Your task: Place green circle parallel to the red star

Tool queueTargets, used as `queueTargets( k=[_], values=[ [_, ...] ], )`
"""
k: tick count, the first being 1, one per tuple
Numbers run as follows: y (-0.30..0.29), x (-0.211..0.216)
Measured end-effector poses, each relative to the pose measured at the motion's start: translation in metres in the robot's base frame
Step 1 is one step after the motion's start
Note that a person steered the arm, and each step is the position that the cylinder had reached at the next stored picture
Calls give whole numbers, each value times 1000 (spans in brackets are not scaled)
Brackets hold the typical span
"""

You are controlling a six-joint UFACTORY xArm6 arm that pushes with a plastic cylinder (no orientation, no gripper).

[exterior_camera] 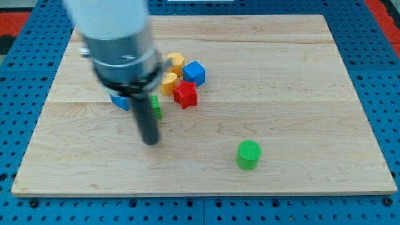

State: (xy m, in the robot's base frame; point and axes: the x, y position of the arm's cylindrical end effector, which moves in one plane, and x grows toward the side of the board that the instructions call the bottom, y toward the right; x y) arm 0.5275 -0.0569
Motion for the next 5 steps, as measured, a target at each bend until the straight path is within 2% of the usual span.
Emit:
queueTargets(
  k=[1, 2, 3, 4, 5],
  values=[
    [12, 45],
    [58, 71],
    [135, 56],
    [161, 34],
    [160, -4]
  ],
)
